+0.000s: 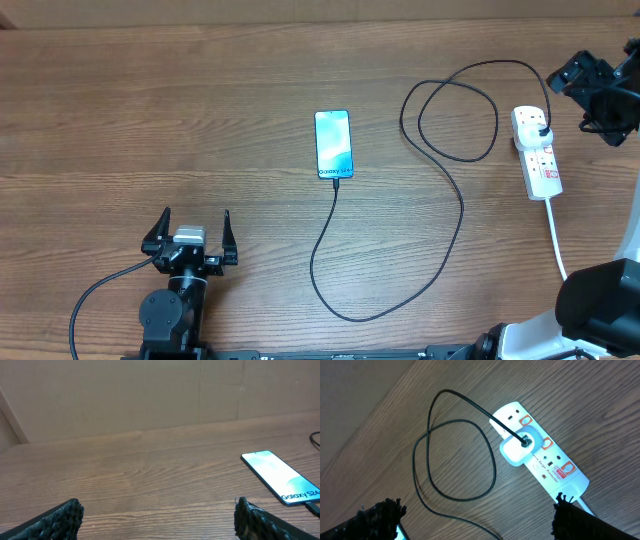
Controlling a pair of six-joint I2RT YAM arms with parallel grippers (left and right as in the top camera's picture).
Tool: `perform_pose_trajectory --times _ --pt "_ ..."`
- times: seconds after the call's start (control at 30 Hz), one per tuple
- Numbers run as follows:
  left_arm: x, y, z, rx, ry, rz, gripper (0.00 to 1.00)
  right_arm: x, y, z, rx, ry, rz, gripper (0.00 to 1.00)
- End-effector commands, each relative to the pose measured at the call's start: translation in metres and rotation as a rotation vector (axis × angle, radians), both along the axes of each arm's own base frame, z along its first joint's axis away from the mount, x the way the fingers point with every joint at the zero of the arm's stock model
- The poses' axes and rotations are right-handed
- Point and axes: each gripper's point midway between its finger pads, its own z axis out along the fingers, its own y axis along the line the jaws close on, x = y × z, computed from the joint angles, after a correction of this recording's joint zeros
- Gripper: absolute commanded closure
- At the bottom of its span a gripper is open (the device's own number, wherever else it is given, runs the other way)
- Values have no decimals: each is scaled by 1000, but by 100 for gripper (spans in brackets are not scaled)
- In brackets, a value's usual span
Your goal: Plug charger to phone and switch on socket
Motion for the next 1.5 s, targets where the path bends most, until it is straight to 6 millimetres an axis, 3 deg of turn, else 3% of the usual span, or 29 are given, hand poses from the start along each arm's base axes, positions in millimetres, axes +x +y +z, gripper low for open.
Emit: perform_pose_trajectory --times 0.0,0.43,0.73,0.87,1.03,1.13,1.47 --pt "0 0 1 -1 -9 -4 0 6 1 7 -10 -34 2 0" --pt "0 0 1 -1 -9 -4 1 11 10 26 -104 -249 21 0" --pt "0 0 1 -1 -9 -4 0 1 41 6 -174 -482 81 0" --pt "0 0 1 -1 -9 -4 1 -6 57 7 -226 -632 101 0" --pt "0 0 1 -1 -9 -4 0 -29 73 19 -303 -840 83 0" --pt "0 0 1 -1 -9 -4 0 -47 72 24 -298 -931 11 0" --pt "0 0 1 -1 -9 -4 0 -99 74 -1 -300 -1009 -58 0"
